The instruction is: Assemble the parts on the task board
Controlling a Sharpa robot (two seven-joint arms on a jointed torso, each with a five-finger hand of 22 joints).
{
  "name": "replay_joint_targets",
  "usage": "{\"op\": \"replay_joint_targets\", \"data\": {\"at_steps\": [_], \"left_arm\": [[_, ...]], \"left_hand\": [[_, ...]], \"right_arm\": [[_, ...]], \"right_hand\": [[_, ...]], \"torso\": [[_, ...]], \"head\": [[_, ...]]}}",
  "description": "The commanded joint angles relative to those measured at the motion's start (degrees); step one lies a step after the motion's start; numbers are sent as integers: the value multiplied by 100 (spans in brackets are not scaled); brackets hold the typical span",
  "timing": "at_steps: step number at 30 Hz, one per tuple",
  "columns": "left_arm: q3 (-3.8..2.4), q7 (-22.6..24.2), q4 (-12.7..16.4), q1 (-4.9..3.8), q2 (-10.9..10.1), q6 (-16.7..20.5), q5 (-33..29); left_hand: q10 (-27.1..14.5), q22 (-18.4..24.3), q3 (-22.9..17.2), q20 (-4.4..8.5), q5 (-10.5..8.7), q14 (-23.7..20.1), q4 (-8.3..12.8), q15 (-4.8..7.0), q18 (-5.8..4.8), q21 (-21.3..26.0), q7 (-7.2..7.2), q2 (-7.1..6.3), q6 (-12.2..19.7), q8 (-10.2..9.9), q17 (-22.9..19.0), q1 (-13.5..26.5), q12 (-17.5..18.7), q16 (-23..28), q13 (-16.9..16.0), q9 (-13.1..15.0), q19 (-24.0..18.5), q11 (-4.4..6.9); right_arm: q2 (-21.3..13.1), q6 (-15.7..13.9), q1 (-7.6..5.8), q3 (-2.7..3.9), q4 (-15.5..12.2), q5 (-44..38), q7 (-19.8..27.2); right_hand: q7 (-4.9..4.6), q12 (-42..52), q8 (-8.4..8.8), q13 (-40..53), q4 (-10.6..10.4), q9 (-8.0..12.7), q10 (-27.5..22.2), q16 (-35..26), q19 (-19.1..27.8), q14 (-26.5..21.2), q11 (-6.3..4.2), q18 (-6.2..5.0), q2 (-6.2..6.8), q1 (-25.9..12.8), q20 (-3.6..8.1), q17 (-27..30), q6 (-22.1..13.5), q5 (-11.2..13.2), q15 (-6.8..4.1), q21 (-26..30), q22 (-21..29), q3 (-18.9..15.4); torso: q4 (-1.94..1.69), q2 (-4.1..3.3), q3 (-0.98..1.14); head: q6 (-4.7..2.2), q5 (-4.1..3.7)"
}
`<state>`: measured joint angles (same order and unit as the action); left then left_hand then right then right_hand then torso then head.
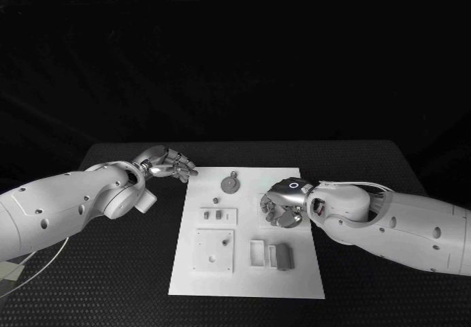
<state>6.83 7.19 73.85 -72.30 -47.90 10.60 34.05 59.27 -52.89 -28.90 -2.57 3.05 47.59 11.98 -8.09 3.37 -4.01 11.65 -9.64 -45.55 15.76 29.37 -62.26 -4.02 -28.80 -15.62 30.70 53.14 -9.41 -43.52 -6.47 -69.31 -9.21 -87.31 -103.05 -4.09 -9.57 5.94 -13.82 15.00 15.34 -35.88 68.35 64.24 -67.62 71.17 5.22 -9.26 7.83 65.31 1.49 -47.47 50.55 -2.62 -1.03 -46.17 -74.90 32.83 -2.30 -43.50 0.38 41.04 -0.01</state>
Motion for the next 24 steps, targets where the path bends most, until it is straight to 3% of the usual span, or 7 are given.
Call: {"op": "replay_joint_targets", "data": {"at_steps": [1, 9, 18, 24], "left_arm": [[-4, 56, 6, -10, 8, -139, -88], [-4, 56, 0, -10, 6, -174, -88], [-4, 60, -1, -10, 7, -187, -90], [-4, 60, -3, -10, 3, -188, -90]], "left_hand": [[-4, 8, 32, -18, -21, 21, -16, -33, 112, -3, -18, 25, -20, 23, 10, 31, -2, 29, 8, -3, -11, -26], [-9, 11, 34, -16, -21, 19, -5, -33, 113, 0, -17, 25, -14, 23, 19, 16, 0, 39, 15, -5, -16, -26], [-14, 14, 40, -20, -21, 14, 1, -36, 110, 2, -14, 22, -7, 21, 27, 13, 3, 48, 20, -8, -21, -30], [-15, 15, 41, -20, -21, 14, 0, -36, 110, 2, -13, 23, -5, 21, 29, 14, 4, 51, 22, -9, -22, -31]], "right_arm": [[28, -15, 5, -4, 5, -107, 54], [69, -16, 14, -9, 26, -108, 56], [88, -157, 24, -15, 45, -169, 28], [96, -266, 31, -15, 42, -298, -23]], "right_hand": [[7, 29, -38, 8, 22, -3, 32, 23, -31, 6, -26, -574, -48, -3, 2, 8, 50, -11, -46, -21, -98, 2], [52, 67, -91, 39, 12, -8, 136, 24, -46, 19, -60, -574, -118, -48, 12, 21, 160, -11, -78, -19, -95, 13], [129, 162, -182, 130, 71, -38, 323, 40, -93, 64, -144, -574, -346, -26, 36, 30, 334, -11, -160, -43, -102, 38], [241, 287, -313, 247, 117, -96, 550, 98, -177, 154, -246, -574, -599, 23, 69, 14, 584, -11, -259, -113, -123, 59]], "torso": [[1, 0, 1], [-2, -1, 3], [0, 0, 1], [-1, 0, 3]], "head": [[1, -1], [10, 6], [14, 4], [14, 5]]}}
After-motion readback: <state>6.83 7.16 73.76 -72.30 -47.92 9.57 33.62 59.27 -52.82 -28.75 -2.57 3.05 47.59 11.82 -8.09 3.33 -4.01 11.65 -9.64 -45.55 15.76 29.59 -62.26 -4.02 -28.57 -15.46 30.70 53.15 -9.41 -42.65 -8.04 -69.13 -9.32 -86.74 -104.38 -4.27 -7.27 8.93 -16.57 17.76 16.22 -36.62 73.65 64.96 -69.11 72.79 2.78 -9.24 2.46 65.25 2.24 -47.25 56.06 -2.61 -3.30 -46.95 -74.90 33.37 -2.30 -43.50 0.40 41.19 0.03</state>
